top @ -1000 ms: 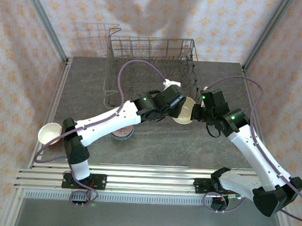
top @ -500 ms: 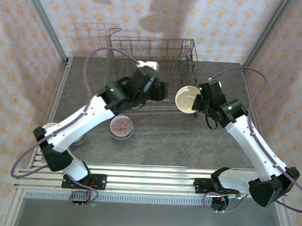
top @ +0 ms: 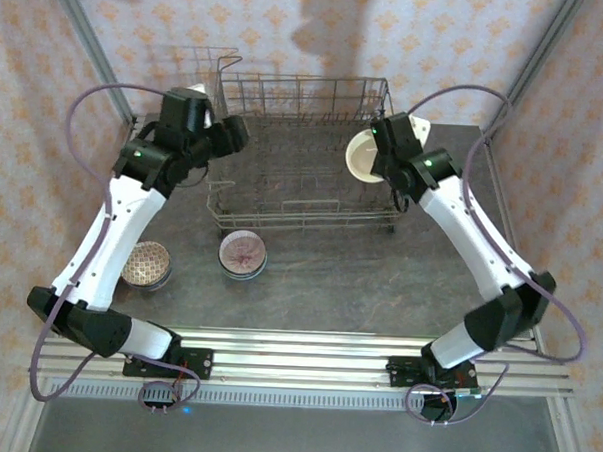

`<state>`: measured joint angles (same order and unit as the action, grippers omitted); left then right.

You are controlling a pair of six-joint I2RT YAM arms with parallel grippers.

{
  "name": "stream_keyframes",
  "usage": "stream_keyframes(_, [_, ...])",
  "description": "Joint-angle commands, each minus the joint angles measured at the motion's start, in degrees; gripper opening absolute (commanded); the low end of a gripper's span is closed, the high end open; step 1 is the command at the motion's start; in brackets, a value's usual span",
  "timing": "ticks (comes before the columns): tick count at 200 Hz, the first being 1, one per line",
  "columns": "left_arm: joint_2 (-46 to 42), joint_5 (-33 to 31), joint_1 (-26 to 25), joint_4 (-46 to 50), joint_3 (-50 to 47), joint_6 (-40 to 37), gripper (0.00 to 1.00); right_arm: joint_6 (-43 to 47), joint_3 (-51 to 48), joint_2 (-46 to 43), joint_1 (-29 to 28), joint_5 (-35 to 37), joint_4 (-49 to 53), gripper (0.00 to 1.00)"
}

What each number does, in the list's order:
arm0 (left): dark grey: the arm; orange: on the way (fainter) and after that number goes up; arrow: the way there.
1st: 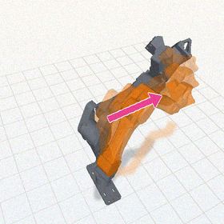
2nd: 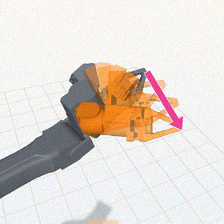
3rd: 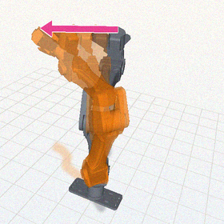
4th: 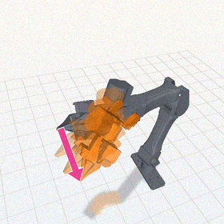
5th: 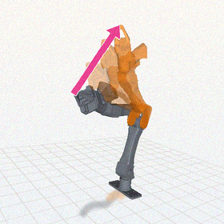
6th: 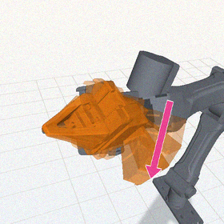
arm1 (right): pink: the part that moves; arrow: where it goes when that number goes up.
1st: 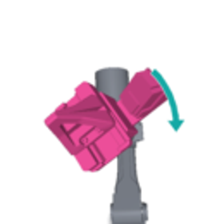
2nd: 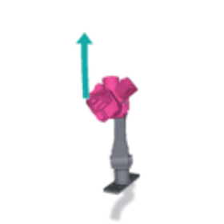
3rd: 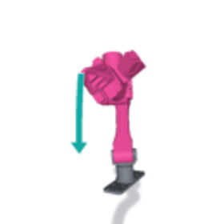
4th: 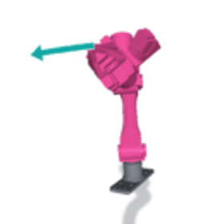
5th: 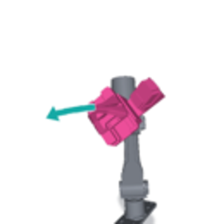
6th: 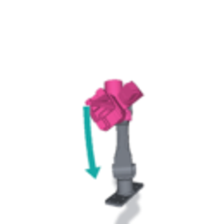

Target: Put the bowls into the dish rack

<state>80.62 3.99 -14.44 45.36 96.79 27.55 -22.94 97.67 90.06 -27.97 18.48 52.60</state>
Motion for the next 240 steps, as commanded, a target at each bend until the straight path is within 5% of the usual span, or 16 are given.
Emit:
stream_keyframes(1, [0.3,5.2,5.5,2.1,-0.3,-2.3,0.77,-0.7,9.0,5.6,-0.1,8.2,2.5,0.0])
stream_keyframes(40, [-0.4,9.5,15.3,-0.6,-4.7,-1.7,0.76,-2.5,18.5,15.2,-0.1,14.1,5.4,0.0])
stream_keyframes(98, [6.2,11.3,22.5,-0.9,-10.8,-2.2,0.73,-4.4,24.2,22.9,-2.2,27.0,6.8,0.0])
stream_keyframes(121, [8.9,10.9,22.9,-0.5,-12.7,-2.9,0.72,-2.4,28.4,26.6,-4.2,33.8,10.4,0.0])
stream_keyframes(240, [18.2,14.6,16.8,1.9,-15.8,-7.1,0.67,-7.9,34.9,34.8,-4.4,44.6,28.7,0.0])
